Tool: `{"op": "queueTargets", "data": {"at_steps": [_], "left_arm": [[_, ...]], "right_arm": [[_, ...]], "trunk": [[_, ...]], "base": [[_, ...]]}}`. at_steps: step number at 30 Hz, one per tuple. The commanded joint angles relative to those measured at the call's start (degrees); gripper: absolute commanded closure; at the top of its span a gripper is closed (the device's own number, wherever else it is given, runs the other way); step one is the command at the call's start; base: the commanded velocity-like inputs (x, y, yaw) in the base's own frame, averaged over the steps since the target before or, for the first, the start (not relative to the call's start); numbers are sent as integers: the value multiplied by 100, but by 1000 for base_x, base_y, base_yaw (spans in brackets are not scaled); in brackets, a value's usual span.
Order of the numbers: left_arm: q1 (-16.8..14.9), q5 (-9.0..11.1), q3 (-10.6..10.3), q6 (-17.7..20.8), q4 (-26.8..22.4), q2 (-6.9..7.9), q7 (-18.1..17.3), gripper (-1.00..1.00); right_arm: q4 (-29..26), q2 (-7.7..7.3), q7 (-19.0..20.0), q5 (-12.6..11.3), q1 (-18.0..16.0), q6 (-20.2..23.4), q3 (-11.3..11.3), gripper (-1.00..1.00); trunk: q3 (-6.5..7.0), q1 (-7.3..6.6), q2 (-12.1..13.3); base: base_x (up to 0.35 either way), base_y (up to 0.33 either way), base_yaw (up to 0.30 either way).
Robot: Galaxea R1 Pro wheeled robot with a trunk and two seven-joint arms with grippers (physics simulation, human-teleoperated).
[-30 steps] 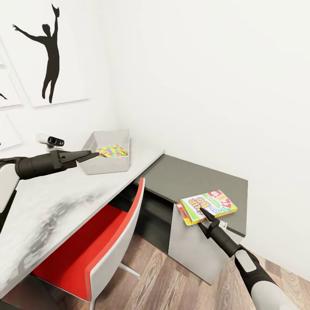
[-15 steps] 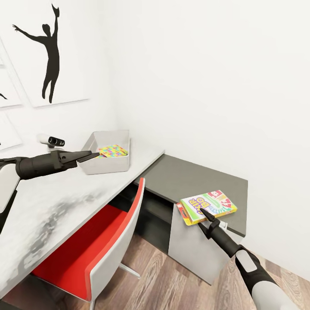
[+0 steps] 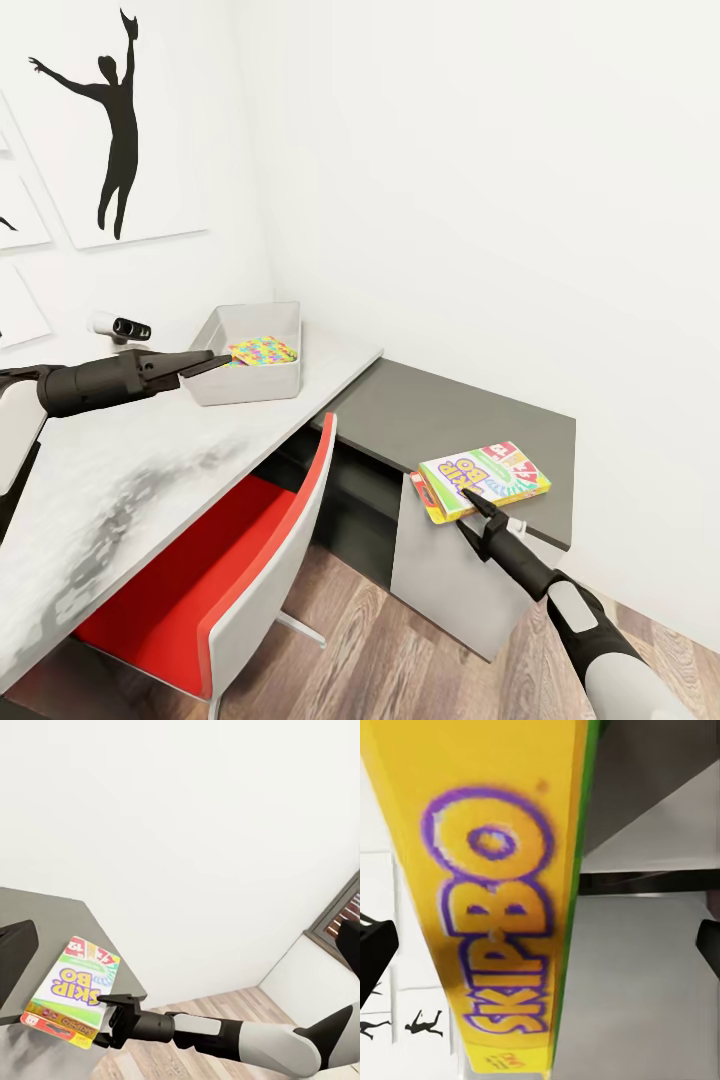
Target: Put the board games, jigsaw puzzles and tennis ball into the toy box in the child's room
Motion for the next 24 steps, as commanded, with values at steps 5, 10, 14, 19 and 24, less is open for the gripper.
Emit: {"op": "queueTargets", "data": {"at_steps": [5,10,14,19,24], "left_arm": [[-5,5,-16,20,3,4,-16,-100],[-5,5,-22,20,3,4,-16,-100],[-5,5,-24,20,3,4,-16,-100],[-5,5,-20,20,3,4,-15,-100],[-5,5,-24,20,3,4,-16,-100]], "right_arm": [[-5,1,-23,27,-10,73,11,-100],[-22,4,-31,78,-9,236,46,-100],[-26,2,-24,86,-11,280,57,-100],[-52,8,9,89,-8,286,61,-100],[-77,16,36,89,-7,275,58,-100]], "trunk": [[-5,0,-3],[-5,0,-3],[-5,0,-3],[-5,0,-3],[-5,0,-3]], "base": [[0,0,0],[0,0,0],[0,0,0],[0,0,0],[0,0,0]]}}
